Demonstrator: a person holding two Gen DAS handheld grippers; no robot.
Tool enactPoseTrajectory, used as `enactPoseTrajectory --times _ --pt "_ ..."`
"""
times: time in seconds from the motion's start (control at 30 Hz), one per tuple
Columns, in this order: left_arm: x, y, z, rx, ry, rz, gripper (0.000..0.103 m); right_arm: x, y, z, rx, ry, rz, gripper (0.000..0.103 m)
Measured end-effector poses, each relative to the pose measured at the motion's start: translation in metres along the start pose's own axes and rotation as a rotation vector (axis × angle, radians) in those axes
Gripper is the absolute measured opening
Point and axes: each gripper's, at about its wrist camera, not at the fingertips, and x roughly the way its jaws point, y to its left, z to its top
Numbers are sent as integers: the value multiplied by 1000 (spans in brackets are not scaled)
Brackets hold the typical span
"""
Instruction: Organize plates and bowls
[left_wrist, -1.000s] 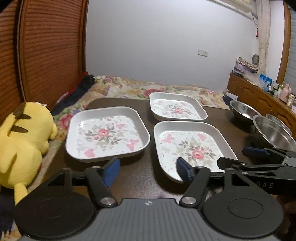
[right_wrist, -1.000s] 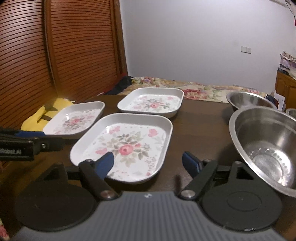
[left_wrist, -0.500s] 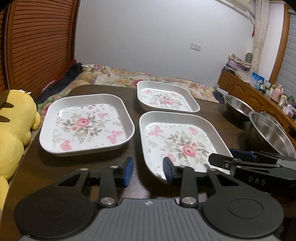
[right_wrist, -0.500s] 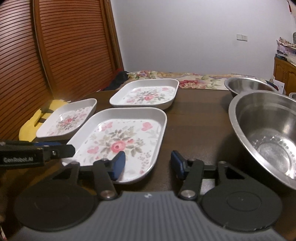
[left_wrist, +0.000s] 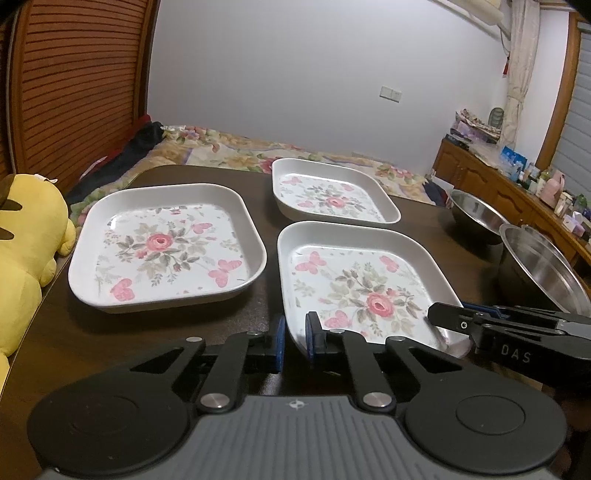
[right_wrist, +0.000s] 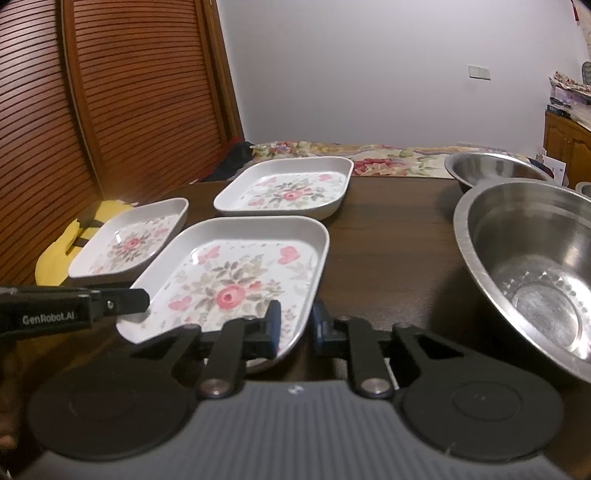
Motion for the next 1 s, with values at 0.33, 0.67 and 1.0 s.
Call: enactPoseTrajectory --times 0.33,0.67,1.0 --pt "-35 0 -14 9 -33 9 13 -34 3 -10 35 -5 93 18" --pt "-72 -3 -49 25 -26 6 13 -71 14 -39 -4 -6 136 19" --pt "-84 -2 -64 26 -16 11 13 -76 17 -50 3 23 162 20"
